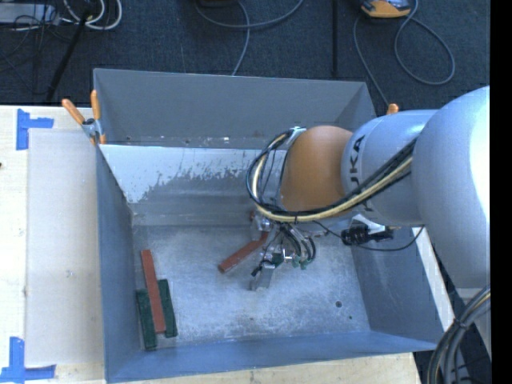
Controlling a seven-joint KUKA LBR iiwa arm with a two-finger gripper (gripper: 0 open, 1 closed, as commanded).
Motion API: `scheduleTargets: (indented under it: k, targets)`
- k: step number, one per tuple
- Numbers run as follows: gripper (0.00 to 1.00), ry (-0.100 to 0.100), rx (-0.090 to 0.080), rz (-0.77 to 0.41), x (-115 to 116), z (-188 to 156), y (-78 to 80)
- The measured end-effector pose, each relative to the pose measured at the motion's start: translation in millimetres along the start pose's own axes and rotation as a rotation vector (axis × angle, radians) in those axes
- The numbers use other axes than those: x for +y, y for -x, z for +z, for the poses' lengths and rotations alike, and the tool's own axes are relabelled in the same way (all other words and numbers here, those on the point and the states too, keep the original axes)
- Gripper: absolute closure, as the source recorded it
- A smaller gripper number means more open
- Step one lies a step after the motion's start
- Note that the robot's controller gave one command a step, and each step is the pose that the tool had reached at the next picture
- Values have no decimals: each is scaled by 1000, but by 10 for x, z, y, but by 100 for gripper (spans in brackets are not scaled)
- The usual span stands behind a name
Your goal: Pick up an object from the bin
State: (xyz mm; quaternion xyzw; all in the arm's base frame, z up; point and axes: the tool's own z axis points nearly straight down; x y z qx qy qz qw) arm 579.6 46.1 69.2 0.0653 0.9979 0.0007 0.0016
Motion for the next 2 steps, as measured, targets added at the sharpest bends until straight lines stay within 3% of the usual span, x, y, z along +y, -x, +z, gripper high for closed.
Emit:
scheduleTargets:
  k: [1,2]
  targets:
    - [100,-1,1,3,-13,-22,1]
    - [100,1,-7,-14,264,-1344,280]
